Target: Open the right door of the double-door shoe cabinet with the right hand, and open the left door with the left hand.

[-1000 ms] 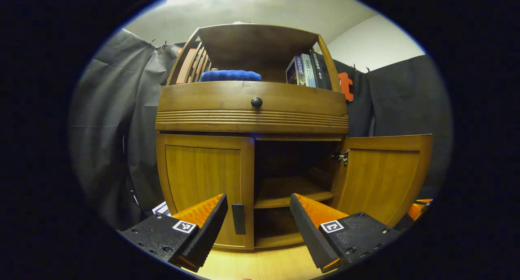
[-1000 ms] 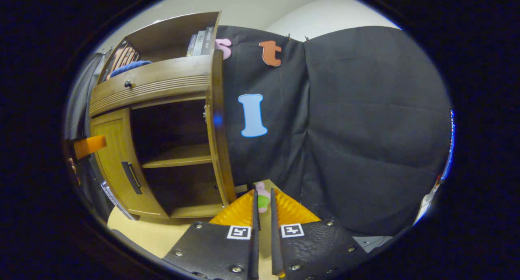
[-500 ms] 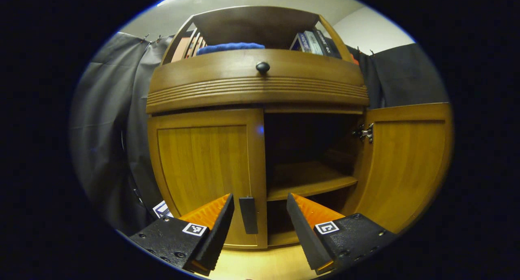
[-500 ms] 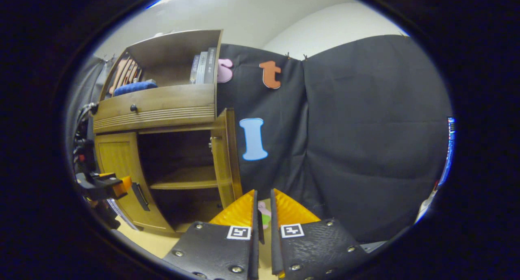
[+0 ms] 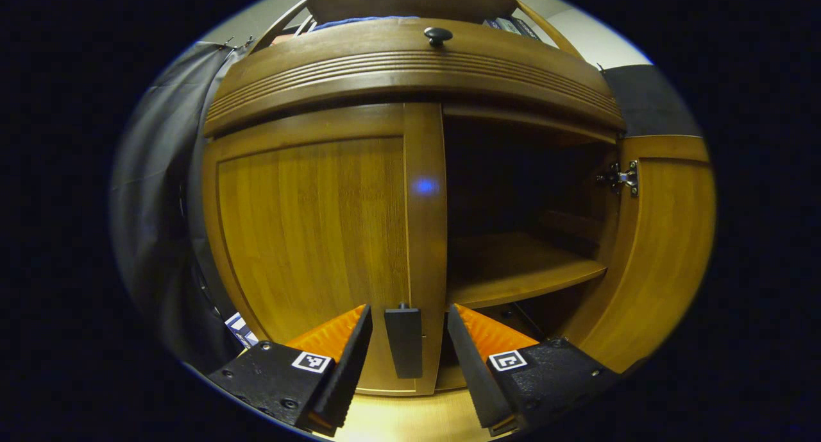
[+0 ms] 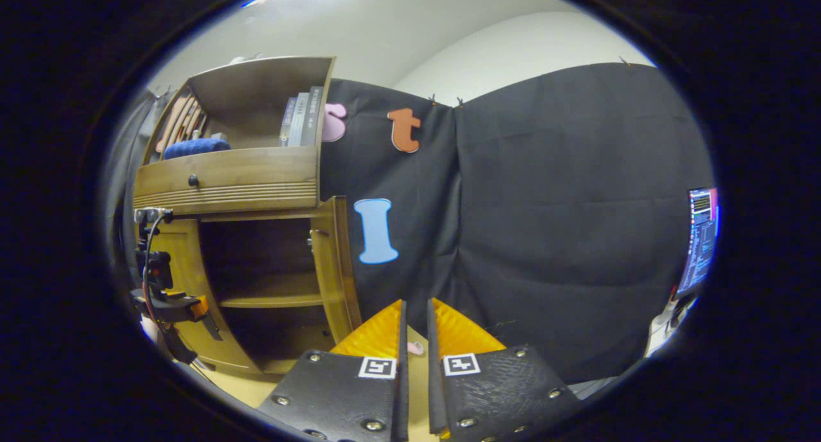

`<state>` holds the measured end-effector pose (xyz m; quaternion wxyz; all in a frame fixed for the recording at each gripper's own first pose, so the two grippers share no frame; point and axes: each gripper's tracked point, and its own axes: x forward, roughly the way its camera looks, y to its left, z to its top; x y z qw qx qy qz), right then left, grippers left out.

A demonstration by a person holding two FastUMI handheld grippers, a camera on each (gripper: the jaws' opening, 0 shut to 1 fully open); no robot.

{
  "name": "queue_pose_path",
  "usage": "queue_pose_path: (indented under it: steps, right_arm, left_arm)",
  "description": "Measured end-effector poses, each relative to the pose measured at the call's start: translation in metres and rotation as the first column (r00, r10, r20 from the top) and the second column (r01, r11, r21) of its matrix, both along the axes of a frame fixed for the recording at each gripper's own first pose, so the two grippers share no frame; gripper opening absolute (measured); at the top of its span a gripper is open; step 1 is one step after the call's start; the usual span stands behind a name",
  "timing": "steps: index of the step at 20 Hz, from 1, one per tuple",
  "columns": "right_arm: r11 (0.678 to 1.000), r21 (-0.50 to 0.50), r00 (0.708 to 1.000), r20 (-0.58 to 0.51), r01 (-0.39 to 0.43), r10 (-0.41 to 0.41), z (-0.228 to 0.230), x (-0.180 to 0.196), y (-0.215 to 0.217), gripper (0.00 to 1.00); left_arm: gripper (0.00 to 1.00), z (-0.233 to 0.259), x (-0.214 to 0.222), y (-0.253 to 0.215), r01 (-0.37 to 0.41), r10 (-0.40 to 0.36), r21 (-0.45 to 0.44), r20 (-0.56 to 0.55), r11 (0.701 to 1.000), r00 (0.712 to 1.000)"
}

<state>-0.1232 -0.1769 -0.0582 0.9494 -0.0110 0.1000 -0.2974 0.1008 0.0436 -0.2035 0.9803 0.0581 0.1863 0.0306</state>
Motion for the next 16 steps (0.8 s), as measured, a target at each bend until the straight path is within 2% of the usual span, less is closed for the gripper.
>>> queue_pose_path:
  steps: [2, 6, 7, 9, 12, 16]
  right_arm:
    - [0.999, -0.003, 0.999, -0.003, 0.034, -0.034, 0.0, -0.007, -0.005, 0.12]
    - [0.995, -0.017, 0.995, -0.011, 0.095, -0.095, 0.002, -0.025, -0.013, 0.12]
    - [0.994, -0.018, 0.994, -0.012, 0.107, -0.108, 0.017, -0.028, -0.017, 0.12]
    - [0.992, -0.008, 0.992, -0.02, 0.128, -0.128, 0.016, -0.035, -0.022, 0.12]
    - [0.99, 0.004, 0.989, -0.028, 0.142, -0.142, 0.011, -0.041, -0.025, 0.12]
    - [0.991, 0.007, 0.991, -0.037, 0.133, -0.132, 0.007, -0.043, -0.023, 0.13]
  left_arm:
    - [0.7, -0.008, 0.003, 0.002, 0.007, -0.007, -0.004, -0.011, 1.0, 1.0]
    - [0.54, -0.016, 0.01, 0.007, 0.0, 0.0, 0.007, -0.011, 1.0, 1.0]
    - [0.46, -0.017, 0.011, 0.009, 0.001, -0.001, 0.006, -0.012, 1.0, 1.0]
    - [0.36, -0.016, 0.012, 0.008, 0.009, -0.009, -0.01, -0.001, 1.0, 1.0]
    - [0.38, -0.016, 0.012, 0.008, 0.017, -0.017, -0.017, 0.004, 1.0, 1.0]
    - [0.31, -0.016, 0.01, 0.009, 0.017, -0.018, -0.019, -0.006, 1.0, 1.0]
